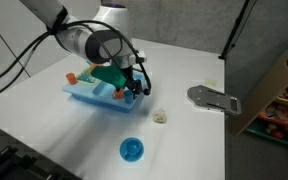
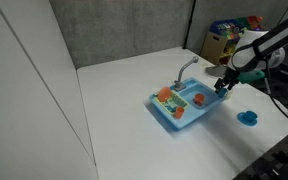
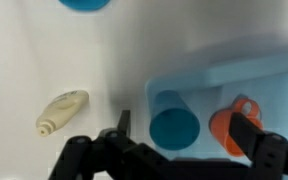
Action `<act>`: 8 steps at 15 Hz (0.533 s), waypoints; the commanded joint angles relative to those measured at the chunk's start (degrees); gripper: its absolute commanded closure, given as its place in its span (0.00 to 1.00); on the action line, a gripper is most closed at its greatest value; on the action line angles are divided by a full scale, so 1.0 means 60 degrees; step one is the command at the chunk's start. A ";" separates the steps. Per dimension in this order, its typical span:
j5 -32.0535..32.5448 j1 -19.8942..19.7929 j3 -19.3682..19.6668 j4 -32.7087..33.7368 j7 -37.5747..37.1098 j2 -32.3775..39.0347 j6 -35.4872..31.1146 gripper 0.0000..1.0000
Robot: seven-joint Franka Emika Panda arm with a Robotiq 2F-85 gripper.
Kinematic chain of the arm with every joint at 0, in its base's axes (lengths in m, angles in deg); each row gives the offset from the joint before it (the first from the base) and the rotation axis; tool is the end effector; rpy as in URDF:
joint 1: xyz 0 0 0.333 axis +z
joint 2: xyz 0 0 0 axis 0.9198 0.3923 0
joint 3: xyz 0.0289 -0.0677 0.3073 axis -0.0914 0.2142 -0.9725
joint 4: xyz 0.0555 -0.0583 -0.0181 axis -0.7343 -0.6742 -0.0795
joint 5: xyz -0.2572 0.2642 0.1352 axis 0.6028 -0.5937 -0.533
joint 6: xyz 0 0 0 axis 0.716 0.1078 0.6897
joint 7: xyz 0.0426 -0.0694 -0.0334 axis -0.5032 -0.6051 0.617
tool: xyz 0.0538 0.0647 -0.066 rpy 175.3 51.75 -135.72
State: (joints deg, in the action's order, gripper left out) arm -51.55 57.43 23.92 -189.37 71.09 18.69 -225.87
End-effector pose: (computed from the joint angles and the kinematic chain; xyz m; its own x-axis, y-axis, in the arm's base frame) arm 0.5684 -0.1372 0.1546 0.9885 -0.1507 0.0097 -0.1509 -0.9884 0.0182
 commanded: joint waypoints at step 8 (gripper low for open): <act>-0.0058 -0.0181 -0.0153 -0.0130 0.0186 -0.0016 -0.0619 0.00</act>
State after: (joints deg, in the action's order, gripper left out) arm -51.55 57.39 23.90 -189.89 71.09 18.70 -228.27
